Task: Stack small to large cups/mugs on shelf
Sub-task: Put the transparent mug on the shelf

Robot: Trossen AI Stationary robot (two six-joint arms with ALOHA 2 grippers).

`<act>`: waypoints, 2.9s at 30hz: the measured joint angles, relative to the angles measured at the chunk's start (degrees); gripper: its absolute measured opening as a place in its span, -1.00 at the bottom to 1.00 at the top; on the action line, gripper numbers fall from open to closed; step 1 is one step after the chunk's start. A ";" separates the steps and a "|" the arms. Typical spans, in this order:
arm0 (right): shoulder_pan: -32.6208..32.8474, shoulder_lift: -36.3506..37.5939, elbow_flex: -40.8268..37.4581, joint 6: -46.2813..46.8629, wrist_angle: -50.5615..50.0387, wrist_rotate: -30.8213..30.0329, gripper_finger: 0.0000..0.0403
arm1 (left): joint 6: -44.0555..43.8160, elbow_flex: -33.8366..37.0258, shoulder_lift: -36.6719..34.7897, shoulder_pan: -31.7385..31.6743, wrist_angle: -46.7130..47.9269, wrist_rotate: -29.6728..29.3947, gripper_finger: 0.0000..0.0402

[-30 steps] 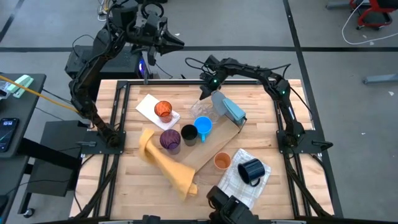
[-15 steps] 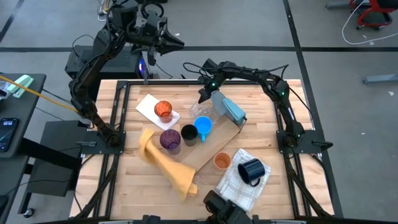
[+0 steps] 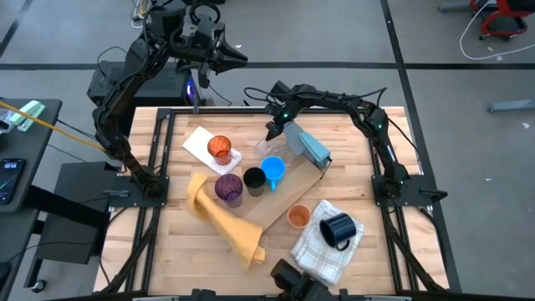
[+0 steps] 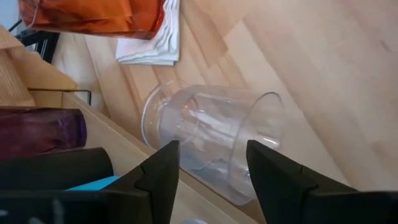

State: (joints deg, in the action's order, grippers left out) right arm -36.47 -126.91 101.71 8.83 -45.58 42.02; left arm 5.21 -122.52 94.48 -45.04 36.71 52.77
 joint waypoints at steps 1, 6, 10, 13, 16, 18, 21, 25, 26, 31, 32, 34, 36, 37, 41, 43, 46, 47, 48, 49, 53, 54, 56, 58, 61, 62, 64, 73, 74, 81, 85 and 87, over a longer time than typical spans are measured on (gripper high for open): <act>0.18 0.00 0.00 -0.01 0.01 0.01 -0.05 | 0.02 0.00 0.00 0.00 0.02 0.00 -0.66; 1.27 -1.29 -0.04 0.34 0.03 1.04 -0.06 | 0.02 0.00 0.00 0.00 0.02 0.01 -0.63; 2.57 -2.54 0.07 0.30 1.20 2.22 -0.07 | 0.04 0.00 0.00 0.00 0.29 0.00 -0.64; 3.06 -2.75 0.07 -0.59 1.46 2.22 -0.13 | 0.20 0.00 0.00 -0.01 1.06 0.01 -0.66; 3.00 -2.73 0.07 -0.86 2.29 2.38 -0.26 | 1.47 0.00 0.00 -0.13 1.98 0.02 -0.65; 2.69 -2.73 0.07 -0.61 2.37 2.82 -0.42 | 1.49 0.00 0.00 -0.13 2.21 0.00 -0.64; 2.25 -2.57 0.17 -0.95 3.20 4.48 -0.72 | 1.85 0.00 0.00 -0.13 2.19 0.00 -0.63; 1.87 -2.42 0.27 -0.85 5.44 5.18 -0.95 | 1.88 0.00 0.00 -0.13 2.19 0.02 -0.64; 1.84 -2.33 0.23 -0.28 5.78 5.10 -0.94 | 1.90 0.00 0.00 -0.14 2.19 0.00 -0.65; 1.71 -2.00 0.20 -0.01 7.55 3.04 -0.98 | 1.90 0.00 0.00 -0.15 2.19 0.00 -0.67; 1.56 -1.99 0.54 0.22 7.49 2.48 -0.97 | 1.92 0.00 0.00 -0.15 2.19 0.00 -0.66; 1.01 -2.06 1.70 0.52 6.66 1.76 -0.97 | 1.94 0.00 0.00 -0.15 2.17 0.00 -0.65; 0.46 -2.14 2.88 0.64 6.38 0.84 -0.98 | 1.94 0.00 0.00 -0.17 2.16 0.00 -0.64; 0.13 -2.13 3.48 0.68 6.04 0.63 -0.98 | 1.94 0.00 0.00 -0.17 2.18 0.00 -0.63; -0.99 -2.11 6.83 0.33 2.99 -0.25 -0.98 | 1.94 0.00 0.00 -0.15 2.16 0.00 -0.63; -1.37 -1.97 9.28 -0.85 0.84 -0.28 -0.99 | 1.95 0.00 0.00 -0.17 2.16 0.00 -0.64; -1.42 -1.90 12.91 -2.25 -2.53 -0.45 -0.99 | 1.97 0.00 0.00 -0.15 2.16 0.00 -0.66; -1.40 -1.90 14.30 -2.76 -3.98 -0.71 -0.99 | 2.03 0.00 0.00 -0.15 2.16 0.00 -0.67; -1.39 -1.90 15.79 -3.32 -5.62 -0.83 -0.99 | 2.10 0.00 0.00 -0.15 2.16 0.00 -0.67; -1.40 -1.87 17.26 -4.15 -7.29 -0.84 -0.99 | 2.15 0.00 0.00 -0.23 2.14 0.00 -0.67; -1.40 -1.86 23.95 -7.94 -16.84 -2.31 -0.99 | 2.70 0.00 0.00 -1.03 1.93 -0.01 -0.65; -1.40 -1.86 25.96 -9.10 -19.66 -3.00 -0.99 | 2.70 0.00 0.00 -1.22 1.50 -0.02 -0.64; -1.42 -1.77 30.32 -11.22 -24.62 -4.61 -0.99 | 2.58 0.00 -0.08 -1.64 0.50 -0.02 -0.64; -1.68 -1.13 33.35 -12.62 -28.22 -5.73 -0.99 | 2.65 0.00 -0.36 -2.24 -0.27 -0.02 -0.64; -2.41 3.81 30.68 -11.62 -27.94 -7.06 -1.00 | 2.22 -0.04 -0.59 -2.83 -2.29 0.02 -0.66; -2.74 5.35 30.42 -11.53 -28.25 -7.71 -1.00 | 1.54 -0.04 -0.73 -3.26 -2.70 0.00 -0.67; -3.00 8.16 30.25 -10.57 -28.80 -9.01 -1.00 | 1.44 -0.02 -1.16 -4.34 -3.91 -0.03 -0.67; 3.67 19.41 30.21 -6.01 -27.91 -8.67 -1.00 | -1.82 -0.04 -2.05 -6.98 -11.04 0.00 -0.64; 5.85 20.37 30.21 -5.92 -27.87 -7.87 -1.00 | -1.75 -0.04 -2.08 -7.14 -11.21 0.01 -0.65; 22.68 24.09 30.18 -4.13 -28.62 -6.34 -1.00 | -2.84 -0.04 -2.34 -7.89 -12.20 0.02 -0.68; 29.13 25.27 30.18 -4.37 -36.36 -12.44 -1.00 | -3.99 -0.02 -2.34 -7.85 -12.09 0.03 -0.66; 31.23 25.46 30.18 -6.05 -43.13 -18.08 -1.00 | -4.64 -0.02 -2.34 -7.82 -12.01 0.05 -0.66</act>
State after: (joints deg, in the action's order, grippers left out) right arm -5.24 -101.45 131.90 2.78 -88.71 23.94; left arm 0.58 -122.54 92.14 -52.86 24.70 52.82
